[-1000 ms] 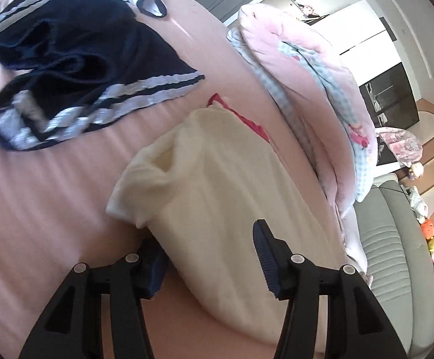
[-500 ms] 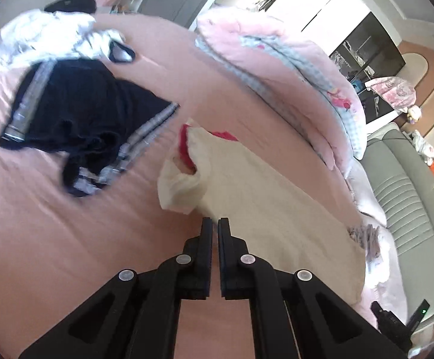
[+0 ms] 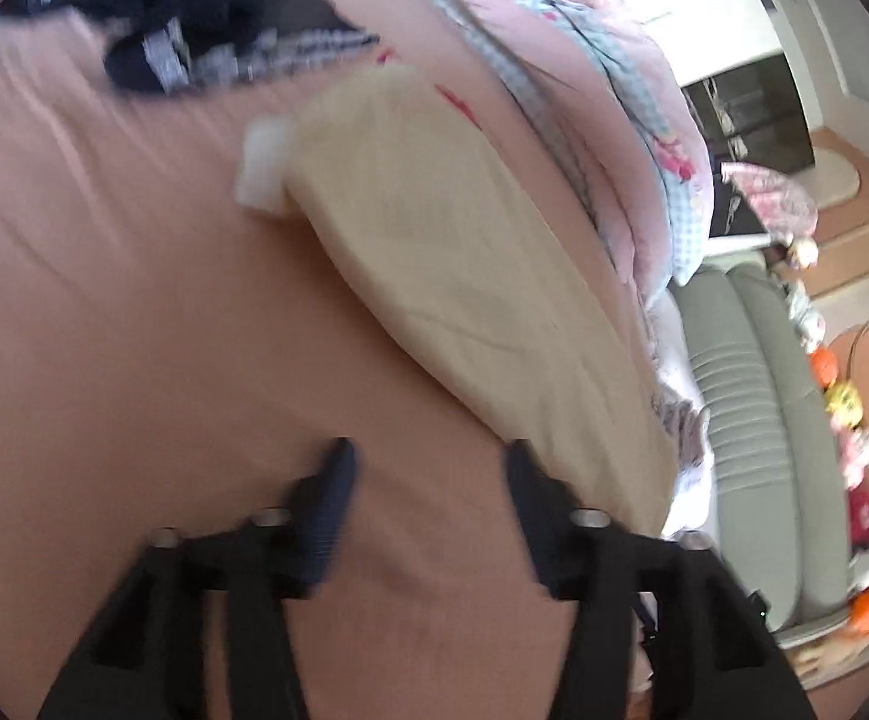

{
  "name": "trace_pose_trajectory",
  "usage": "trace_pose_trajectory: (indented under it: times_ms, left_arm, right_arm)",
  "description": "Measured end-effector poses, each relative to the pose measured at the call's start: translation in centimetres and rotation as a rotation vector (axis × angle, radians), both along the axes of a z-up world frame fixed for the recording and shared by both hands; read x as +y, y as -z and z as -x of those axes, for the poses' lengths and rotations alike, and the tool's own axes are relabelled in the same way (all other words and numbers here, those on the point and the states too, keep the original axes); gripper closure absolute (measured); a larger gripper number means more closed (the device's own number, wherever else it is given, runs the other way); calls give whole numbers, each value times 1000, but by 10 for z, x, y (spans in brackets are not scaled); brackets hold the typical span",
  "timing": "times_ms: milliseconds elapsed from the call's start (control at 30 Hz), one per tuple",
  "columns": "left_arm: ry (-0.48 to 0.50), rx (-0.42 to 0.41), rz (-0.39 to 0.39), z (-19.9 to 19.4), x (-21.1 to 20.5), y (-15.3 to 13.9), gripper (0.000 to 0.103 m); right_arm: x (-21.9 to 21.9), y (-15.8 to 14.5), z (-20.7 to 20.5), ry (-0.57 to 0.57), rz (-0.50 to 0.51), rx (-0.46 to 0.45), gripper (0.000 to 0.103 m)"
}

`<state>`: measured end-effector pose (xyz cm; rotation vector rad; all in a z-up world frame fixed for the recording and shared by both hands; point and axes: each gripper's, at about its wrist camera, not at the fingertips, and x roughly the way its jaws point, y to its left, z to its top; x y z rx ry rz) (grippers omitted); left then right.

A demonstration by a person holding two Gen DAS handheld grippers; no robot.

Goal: Fold clothes

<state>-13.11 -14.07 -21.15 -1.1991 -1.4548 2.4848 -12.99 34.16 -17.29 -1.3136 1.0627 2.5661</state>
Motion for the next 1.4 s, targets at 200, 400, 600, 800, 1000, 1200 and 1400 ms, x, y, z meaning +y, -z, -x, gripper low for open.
trace_pose_trajectory:
  times_ms: [200, 400, 600, 800, 1000, 1200, 1400]
  left_arm:
    - [-64, 71, -79, 35, -8, 4, 52]
    - [-138, 46, -114, 35, -8, 9, 39]
    - [-192, 35, -131, 17, 1, 5, 28]
    - [-203, 48, -95, 19, -11, 5, 30]
    - [-272, -1, 36, 36, -86, -10, 32]
    - [-256, -51, 44, 17, -109, -14, 33]
    - [-144, -22, 56, 6, -39, 6, 33]
  right_arm:
    - [5, 11, 35, 67, 46, 19, 47]
    - [17, 13, 83, 118, 70, 63, 38]
    - [16, 7, 107, 52, -10, 26, 75]
    - [28, 16, 83, 46, 75, 74, 76]
    - [60, -6, 99, 94, -85, 36, 78]
    - [84, -9, 92, 99, -58, 15, 78]
    - [60, 0, 67, 107, 31, 24, 74]
